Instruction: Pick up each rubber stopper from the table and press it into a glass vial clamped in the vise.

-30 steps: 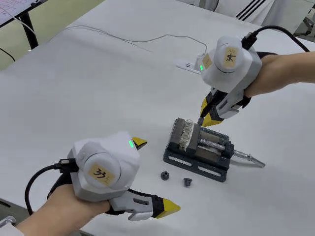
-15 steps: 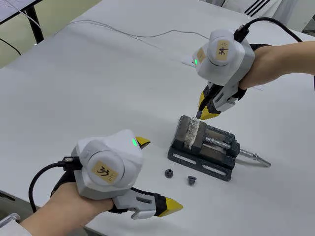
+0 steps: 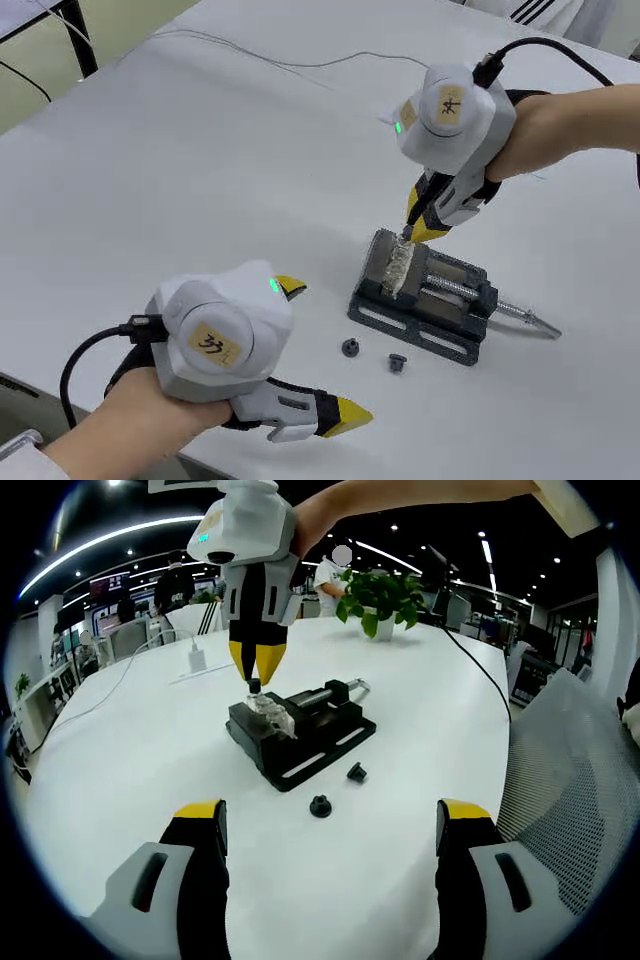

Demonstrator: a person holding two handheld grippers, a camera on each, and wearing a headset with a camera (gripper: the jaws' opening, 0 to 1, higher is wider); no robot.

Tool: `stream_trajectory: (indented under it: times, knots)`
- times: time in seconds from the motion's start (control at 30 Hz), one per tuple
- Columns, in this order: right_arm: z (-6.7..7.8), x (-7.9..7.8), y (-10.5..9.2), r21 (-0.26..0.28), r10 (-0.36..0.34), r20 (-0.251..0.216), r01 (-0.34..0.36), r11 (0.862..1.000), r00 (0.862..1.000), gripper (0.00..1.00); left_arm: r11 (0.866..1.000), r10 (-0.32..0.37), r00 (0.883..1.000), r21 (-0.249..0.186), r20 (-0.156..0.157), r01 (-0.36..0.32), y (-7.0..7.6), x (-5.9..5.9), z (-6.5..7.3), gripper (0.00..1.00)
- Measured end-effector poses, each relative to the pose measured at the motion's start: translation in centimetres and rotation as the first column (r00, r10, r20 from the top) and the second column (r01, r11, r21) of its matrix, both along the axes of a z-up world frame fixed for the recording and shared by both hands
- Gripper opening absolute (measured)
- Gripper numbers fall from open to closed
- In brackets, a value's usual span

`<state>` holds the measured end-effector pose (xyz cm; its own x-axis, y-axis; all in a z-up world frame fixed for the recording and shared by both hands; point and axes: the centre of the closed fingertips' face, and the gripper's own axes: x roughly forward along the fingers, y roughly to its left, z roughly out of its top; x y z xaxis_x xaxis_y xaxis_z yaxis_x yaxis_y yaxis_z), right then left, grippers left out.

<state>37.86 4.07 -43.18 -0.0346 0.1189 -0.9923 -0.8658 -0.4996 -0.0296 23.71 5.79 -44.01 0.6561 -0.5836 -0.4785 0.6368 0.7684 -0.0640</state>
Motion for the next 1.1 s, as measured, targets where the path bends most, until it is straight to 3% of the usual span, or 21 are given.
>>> stream_trajectory:
  times: [0.83,1.1]
  knots:
    - [-0.08,0.05,0.40,0.012,-0.013,-0.012,0.013,1.000,1.000,0.07,1.000,-0.004,1.000,-0.009,-0.009,0.004,-0.03,0.25,-0.20,0.83]
    - [0.08,-0.34,0.09,0.030,-0.052,-0.023,0.052,0.998,0.998,0.07,1.000,-0.005,1.000,-0.013,-0.010,0.004,-0.25,0.25,-0.34,0.83]
